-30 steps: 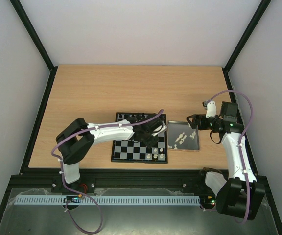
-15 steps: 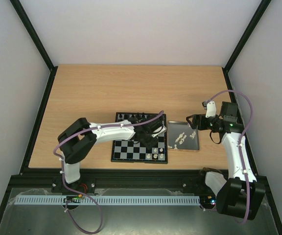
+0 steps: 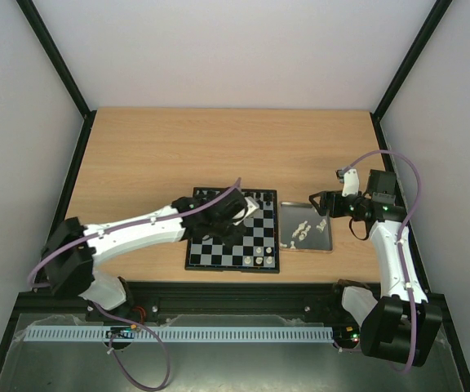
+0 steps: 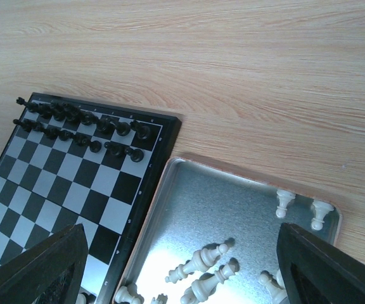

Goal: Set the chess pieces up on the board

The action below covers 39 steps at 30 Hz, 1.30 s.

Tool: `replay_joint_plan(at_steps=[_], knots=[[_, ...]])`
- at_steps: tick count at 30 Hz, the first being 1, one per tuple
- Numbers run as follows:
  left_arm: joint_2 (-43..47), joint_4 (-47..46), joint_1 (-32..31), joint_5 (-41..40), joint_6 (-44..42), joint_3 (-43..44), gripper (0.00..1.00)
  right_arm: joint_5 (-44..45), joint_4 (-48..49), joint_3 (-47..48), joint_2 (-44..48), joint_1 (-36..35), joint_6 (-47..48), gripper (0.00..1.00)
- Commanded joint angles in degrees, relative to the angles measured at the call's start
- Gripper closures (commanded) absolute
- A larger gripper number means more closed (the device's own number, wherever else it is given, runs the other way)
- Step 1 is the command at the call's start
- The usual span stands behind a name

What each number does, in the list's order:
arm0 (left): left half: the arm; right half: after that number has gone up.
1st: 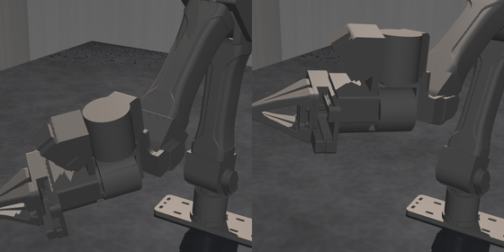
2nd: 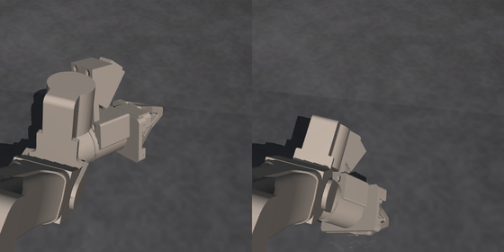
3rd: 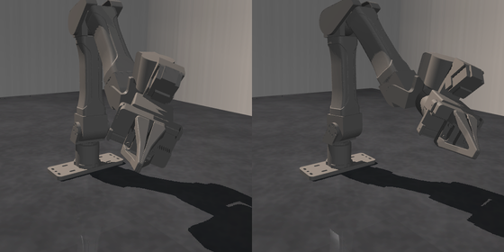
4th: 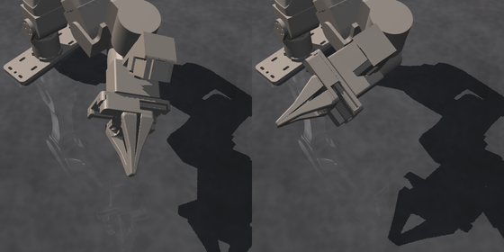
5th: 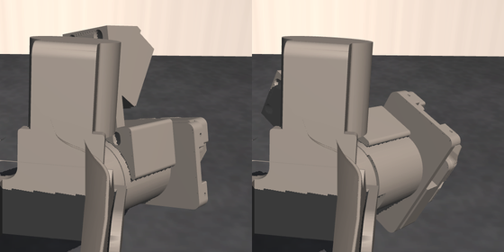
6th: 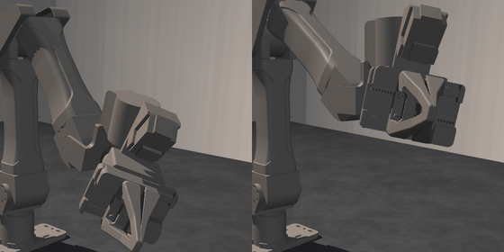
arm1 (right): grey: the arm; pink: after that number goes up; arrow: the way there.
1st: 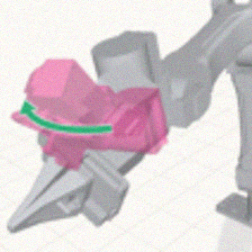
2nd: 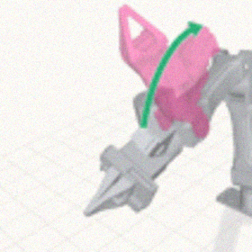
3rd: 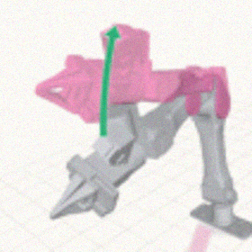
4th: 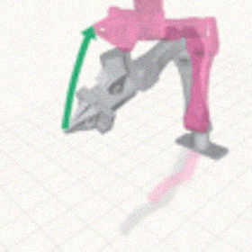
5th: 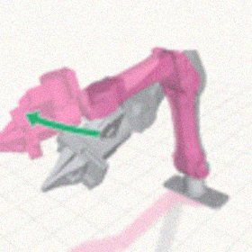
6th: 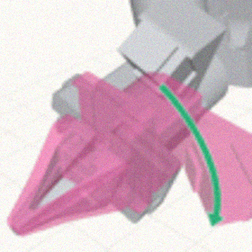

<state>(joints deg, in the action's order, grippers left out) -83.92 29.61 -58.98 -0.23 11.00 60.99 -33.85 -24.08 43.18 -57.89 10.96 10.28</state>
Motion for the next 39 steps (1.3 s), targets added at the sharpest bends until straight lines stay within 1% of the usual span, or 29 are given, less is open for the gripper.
replay_joint_plan(at_steps=[1, 6, 8, 14, 18, 22, 26, 32, 39], knots=[[5.79, 5.92, -0.34, -2.34, 6.17, -5.47, 0.89, -3.26, -0.30, -1.07, -0.30, -0.06, 0.97, 0.17], [9.84, 8.41, -0.03, -5.59, 12.39, -6.58, 0.89, -3.46, -0.35, -0.91, -1.66, -0.06, 0.97, 0.17], [10.40, 10.03, 1.17, -7.67, 14.98, -6.78, 0.89, -3.55, -0.31, -0.98, -1.66, -0.06, 1.04, 0.17], [11.07, 10.37, 2.73, -8.98, 19.45, -9.46, 0.89, -3.58, -0.27, -1.15, -1.44, -0.06, 1.14, 0.17], [11.06, 6.56, 2.04, -4.04, 18.06, -12.13, 0.89, -3.86, -0.18, -1.25, -1.64, -0.06, 1.36, 0.18], [9.08, 3.51, 0.23, -1.76, 18.36, -14.14, 0.89, -4.15, -0.43, -1.08, -2.10, -0.06, 1.50, 0.17], [6.12, 1.61, -2.07, -1.72, 18.17, -14.80, 0.89, -4.13, -0.42, -1.08, -2.04, -0.06, 1.63, 0.17], [2.84, 0.46, -2.81, -1.89, 17.82, -14.65, 0.89, -4.16, -0.47, -1.16, -1.97, -0.06, 1.71, 0.17], [1.83, 0.87, -3.48, -0.72, 18.30, -15.23, 0.88, -4.26, -0.53, -1.02, -2.13, -0.06, 1.84, 0.17]])
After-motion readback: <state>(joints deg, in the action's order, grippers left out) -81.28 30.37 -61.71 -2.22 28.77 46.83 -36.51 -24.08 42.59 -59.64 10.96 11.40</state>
